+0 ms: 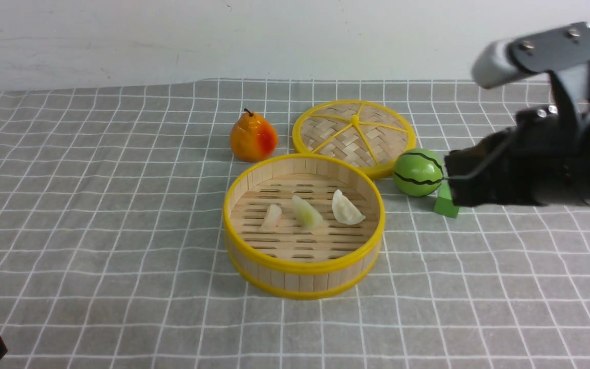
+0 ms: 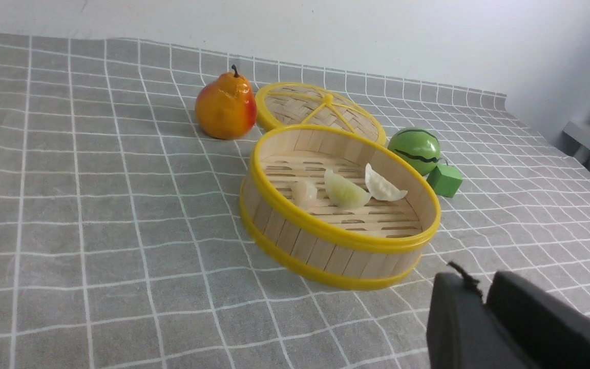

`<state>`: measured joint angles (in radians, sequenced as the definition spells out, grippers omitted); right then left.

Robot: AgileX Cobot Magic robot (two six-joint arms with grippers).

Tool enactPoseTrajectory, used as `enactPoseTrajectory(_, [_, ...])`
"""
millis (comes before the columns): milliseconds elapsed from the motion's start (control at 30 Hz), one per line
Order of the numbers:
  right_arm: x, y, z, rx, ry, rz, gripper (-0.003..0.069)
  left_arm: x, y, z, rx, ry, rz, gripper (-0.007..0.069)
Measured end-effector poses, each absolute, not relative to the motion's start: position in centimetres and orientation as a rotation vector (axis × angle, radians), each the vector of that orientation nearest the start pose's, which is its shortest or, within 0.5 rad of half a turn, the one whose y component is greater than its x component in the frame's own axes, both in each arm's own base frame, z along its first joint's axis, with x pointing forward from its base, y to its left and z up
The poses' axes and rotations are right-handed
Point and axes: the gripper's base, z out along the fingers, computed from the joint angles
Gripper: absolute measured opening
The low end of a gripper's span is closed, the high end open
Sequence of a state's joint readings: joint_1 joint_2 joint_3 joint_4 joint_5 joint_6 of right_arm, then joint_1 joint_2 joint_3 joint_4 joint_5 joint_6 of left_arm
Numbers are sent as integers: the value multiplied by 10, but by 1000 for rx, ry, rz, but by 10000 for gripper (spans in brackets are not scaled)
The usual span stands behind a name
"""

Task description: Put the dumplings into the steamer on the table with the grey tablecloth.

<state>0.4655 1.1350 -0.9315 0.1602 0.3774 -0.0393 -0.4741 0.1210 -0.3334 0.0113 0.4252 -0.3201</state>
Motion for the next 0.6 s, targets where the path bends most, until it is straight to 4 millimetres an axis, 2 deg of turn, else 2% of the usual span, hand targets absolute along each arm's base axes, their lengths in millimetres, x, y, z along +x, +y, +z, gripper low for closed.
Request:
enactPoseTrajectory(133, [186,98,347,-371,1922,429,-19,43,-22,275,140,1749,-573,85])
enactPoseTrajectory(333, [156,82,356,-347,1809,446,-15,42,-21,270,144,1802,-559,90])
enactPoseTrajectory(600, [145,77,359,-349,1795,452,-14,42,-21,266,147,1845,-548,92])
